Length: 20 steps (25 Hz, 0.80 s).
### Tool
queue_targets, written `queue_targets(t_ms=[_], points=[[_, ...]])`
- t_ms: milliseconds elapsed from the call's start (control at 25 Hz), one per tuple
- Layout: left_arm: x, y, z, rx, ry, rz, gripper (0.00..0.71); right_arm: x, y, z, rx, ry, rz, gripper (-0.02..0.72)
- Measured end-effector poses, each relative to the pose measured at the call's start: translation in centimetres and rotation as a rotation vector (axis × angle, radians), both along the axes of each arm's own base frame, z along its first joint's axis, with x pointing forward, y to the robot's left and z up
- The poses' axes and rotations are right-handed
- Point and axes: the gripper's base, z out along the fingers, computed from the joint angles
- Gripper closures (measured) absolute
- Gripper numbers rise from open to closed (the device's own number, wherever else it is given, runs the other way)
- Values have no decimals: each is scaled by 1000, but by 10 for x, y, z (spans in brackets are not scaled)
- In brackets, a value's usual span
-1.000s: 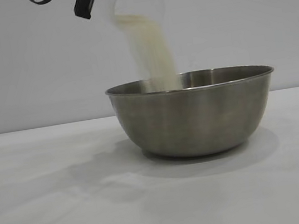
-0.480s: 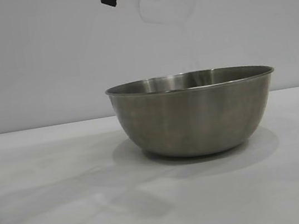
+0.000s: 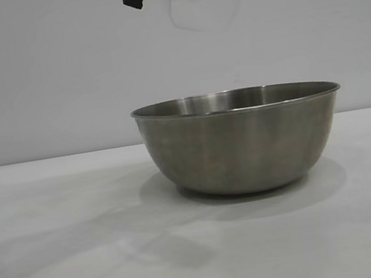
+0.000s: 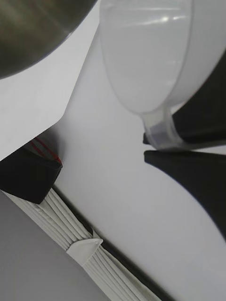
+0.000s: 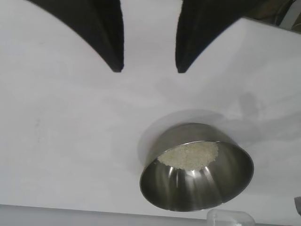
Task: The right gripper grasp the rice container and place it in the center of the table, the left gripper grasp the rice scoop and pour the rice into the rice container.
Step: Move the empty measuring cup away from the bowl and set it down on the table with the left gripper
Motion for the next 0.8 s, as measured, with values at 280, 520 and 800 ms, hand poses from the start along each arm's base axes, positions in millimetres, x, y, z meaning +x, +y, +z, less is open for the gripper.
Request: queue_targets(t_ms=[280,520,800], points=[[24,12,22,-704,673,415,710,0,0,0,0,0,0,447],[66,78,19,-1517,1124,871,710,0,0,0,0,0,0,447],[64,153,-34,-1859,1366,982,710,0,0,0,0,0,0,447]])
